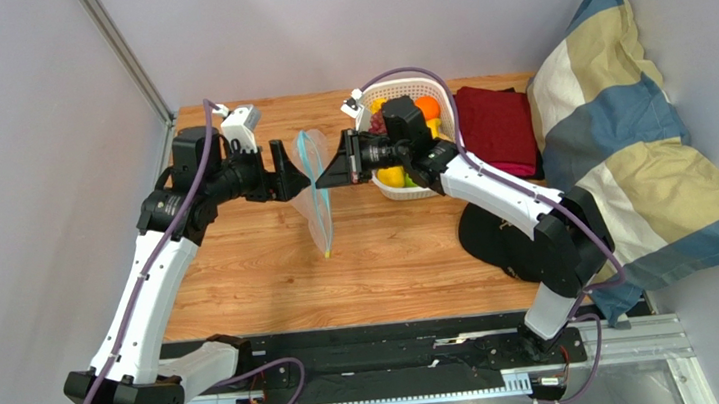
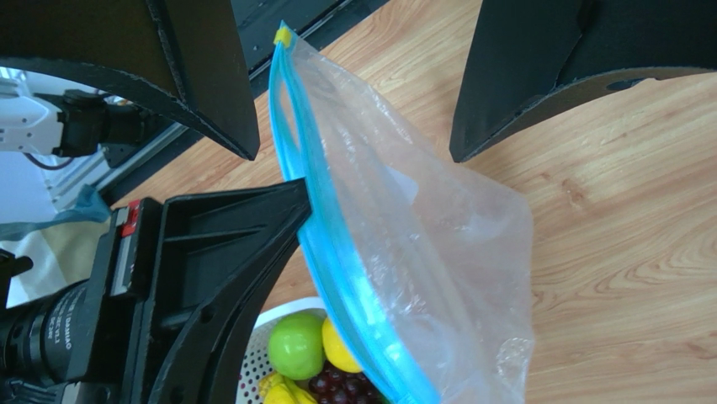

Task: Place the food in the zip-top bag and seal the zipper
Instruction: Open the zipper of the food storage bag.

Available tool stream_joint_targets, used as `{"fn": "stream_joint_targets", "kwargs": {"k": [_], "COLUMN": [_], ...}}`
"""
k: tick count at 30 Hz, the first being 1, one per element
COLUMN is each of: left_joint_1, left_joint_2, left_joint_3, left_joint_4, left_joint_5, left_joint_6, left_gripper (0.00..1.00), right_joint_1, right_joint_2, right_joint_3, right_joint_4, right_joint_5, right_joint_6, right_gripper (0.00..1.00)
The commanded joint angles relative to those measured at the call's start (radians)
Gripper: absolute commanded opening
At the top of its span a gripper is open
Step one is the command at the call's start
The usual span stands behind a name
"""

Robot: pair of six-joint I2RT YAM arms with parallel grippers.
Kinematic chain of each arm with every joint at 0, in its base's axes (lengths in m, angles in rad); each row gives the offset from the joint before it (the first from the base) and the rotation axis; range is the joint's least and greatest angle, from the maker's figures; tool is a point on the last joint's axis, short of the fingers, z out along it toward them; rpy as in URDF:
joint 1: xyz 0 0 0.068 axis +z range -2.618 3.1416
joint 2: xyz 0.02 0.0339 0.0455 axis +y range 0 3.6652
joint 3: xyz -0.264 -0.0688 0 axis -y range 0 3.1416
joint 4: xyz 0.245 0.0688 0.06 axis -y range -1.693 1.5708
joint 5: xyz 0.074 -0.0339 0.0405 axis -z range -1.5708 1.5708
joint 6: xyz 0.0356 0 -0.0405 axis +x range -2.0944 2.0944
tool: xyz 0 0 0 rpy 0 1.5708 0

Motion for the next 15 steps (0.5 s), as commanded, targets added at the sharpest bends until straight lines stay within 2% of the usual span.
{"fn": "stream_joint_targets", "kwargs": {"k": [1, 5, 8, 15], "left_joint_1": [-0.062, -0.129, -0.132, -0.132], "left_joint_2": [0.023, 0.068, 0.115, 0.178], "left_joint_3": [0.06, 0.095, 0.116, 0.113], "left_joint_4": [-0.023, -0.042, -0.077, -0.152], "left_joint_5": [-0.121, -0.265, -0.369, -0.535], "left_joint_6": [0.012, 0.011, 0.003, 0.044], "left_gripper": [0.93, 0.93, 0.91, 0.73], "right_joint_1": [0.046, 0.065, 0.075, 0.085], "right_joint_2": [0.033, 0.058, 0.07, 0.078], "right_joint_3": [0.075, 0.111, 0.134, 0.16], "right_joint_4": [-0.01, -0.099, -0.135, -0.206], "right_joint_5": [0.091, 0.16, 0.197, 0.278], "right_joint_6": [-0.007, -0.01, -0.007, 0.01], "right_gripper": [0.0, 0.0, 0.0, 0.0]}}
